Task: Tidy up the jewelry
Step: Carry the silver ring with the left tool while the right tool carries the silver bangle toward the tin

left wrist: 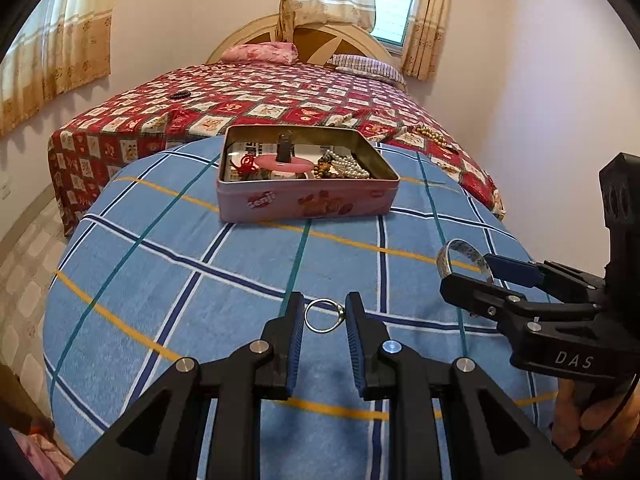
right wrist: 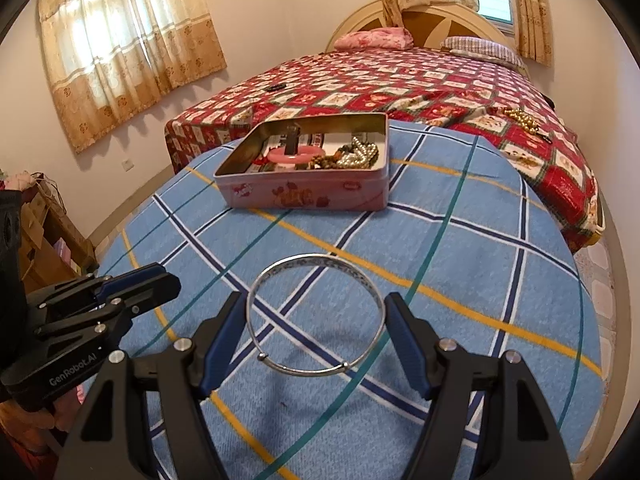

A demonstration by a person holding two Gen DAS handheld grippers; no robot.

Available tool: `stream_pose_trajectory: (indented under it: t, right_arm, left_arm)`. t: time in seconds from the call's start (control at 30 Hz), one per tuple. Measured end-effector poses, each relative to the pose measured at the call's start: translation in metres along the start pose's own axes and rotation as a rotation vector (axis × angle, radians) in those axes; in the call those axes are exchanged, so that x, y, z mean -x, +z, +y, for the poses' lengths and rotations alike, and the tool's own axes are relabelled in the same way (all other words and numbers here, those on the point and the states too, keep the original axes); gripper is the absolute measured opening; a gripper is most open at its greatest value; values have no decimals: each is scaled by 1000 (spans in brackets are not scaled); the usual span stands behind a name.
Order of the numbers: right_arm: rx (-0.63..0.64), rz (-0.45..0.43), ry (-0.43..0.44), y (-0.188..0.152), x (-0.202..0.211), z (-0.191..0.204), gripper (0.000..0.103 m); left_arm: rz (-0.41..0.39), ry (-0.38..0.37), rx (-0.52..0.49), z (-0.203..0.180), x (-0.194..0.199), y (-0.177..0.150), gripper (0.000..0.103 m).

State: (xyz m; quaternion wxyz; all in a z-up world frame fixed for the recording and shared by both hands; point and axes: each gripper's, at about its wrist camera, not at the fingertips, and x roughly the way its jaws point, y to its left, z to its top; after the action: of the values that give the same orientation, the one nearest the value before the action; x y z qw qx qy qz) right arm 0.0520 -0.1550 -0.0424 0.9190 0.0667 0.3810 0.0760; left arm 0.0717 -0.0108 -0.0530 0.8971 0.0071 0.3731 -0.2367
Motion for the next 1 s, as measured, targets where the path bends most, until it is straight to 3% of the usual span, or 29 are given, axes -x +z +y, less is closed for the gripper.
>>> stream_pose_trajectory:
  t: [1.0]
  right_arm:
    - [-8,-79,-20,65,-11,2,73]
  left_arm:
    - [-68,52,14,17,-18,67,21]
